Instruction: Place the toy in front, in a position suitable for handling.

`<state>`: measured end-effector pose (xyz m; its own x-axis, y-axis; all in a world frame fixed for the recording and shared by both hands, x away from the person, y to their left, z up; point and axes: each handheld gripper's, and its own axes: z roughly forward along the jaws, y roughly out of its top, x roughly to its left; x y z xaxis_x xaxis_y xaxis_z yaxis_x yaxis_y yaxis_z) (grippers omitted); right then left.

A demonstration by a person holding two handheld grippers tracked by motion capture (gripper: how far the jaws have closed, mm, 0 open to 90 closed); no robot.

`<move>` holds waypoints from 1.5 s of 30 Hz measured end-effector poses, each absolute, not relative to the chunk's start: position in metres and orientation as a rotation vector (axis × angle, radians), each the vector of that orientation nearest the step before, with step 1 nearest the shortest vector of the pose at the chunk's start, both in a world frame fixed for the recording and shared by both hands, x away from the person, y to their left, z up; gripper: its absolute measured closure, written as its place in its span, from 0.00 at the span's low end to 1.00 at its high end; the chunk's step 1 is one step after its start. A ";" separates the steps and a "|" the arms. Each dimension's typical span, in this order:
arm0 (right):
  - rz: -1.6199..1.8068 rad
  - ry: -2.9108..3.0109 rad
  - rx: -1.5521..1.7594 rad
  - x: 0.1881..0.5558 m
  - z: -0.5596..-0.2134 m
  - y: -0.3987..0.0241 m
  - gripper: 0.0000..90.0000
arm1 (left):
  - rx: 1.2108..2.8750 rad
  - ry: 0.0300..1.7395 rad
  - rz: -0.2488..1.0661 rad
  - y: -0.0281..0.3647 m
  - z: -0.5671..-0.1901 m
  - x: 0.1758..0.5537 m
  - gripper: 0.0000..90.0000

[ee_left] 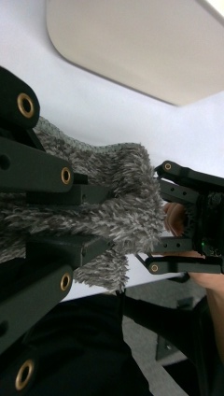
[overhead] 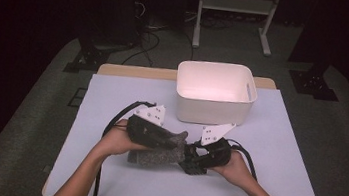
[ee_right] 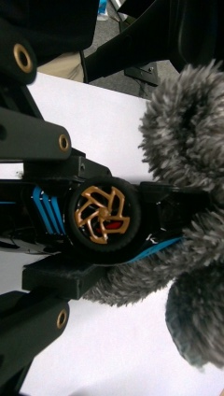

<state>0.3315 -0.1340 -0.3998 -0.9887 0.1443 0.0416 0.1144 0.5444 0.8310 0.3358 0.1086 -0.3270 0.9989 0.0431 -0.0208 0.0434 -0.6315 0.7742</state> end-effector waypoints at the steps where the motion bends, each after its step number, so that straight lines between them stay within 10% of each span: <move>1: 1.460 2.731 0.226 0.331 -0.399 -0.135 0.64 | 2.248 0.060 -0.007 0.108 -0.328 0.336 0.88; 45: 1.446 2.692 0.207 0.324 -0.384 -0.136 0.69 | 2.216 0.058 -0.029 0.114 -0.332 0.337 0.88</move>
<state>0.3237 -0.1357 -0.3836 -0.9878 0.1559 -0.0052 0.0817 0.5459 0.8338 0.3372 0.1138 -0.3324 0.9986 0.0316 -0.0417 0.0523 -0.6013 0.7973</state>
